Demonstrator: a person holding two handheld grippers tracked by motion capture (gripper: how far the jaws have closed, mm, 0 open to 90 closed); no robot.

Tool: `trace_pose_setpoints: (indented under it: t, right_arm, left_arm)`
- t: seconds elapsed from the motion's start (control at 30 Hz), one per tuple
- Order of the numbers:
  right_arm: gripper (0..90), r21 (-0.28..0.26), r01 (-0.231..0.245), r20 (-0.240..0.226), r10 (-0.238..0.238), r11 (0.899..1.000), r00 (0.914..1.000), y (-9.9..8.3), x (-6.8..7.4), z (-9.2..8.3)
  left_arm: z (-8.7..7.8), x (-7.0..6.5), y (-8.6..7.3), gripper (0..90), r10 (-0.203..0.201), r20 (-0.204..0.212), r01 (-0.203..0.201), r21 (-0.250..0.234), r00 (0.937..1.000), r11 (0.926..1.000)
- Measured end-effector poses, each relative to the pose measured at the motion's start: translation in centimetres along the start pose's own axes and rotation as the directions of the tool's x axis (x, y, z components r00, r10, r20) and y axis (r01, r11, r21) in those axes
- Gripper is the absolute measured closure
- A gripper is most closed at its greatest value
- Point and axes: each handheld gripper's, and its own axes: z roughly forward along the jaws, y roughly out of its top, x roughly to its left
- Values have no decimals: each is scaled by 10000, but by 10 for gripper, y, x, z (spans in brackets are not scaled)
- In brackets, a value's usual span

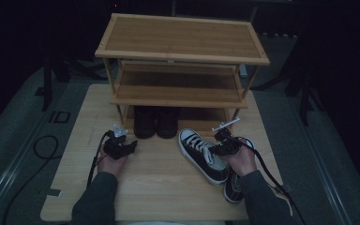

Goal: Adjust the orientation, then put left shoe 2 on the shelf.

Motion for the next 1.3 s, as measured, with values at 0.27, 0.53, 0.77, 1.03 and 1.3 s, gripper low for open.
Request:
trace_pose_setpoints:
  t: [0.27,0.53,0.77,1.03,1.3]
  right_arm:
    - [879,-152,-113,10,113,9998,9999,0,-3,-7]
    - [879,-372,-168,-215,160,9992,9996,-1,-4,-13]
    - [878,-594,-244,-331,225,9979,9992,-1,-6,-21]
    - [878,-867,-300,-462,261,9958,9986,0,-6,-30]
    - [878,-1163,-195,-626,123,9930,9980,5,-2,-40]
  left_arm:
    - [0,0,0,449,18,-1,-18,8,10000,10000]
    - [0,0,0,449,13,-1,-13,4,10000,10000]
    - [0,0,0,449,18,0,-18,7,10000,10000]
    - [0,0,0,449,17,-2,-17,7,10000,10000]
    - [0,0,0,449,13,5,-13,14,10000,10000]
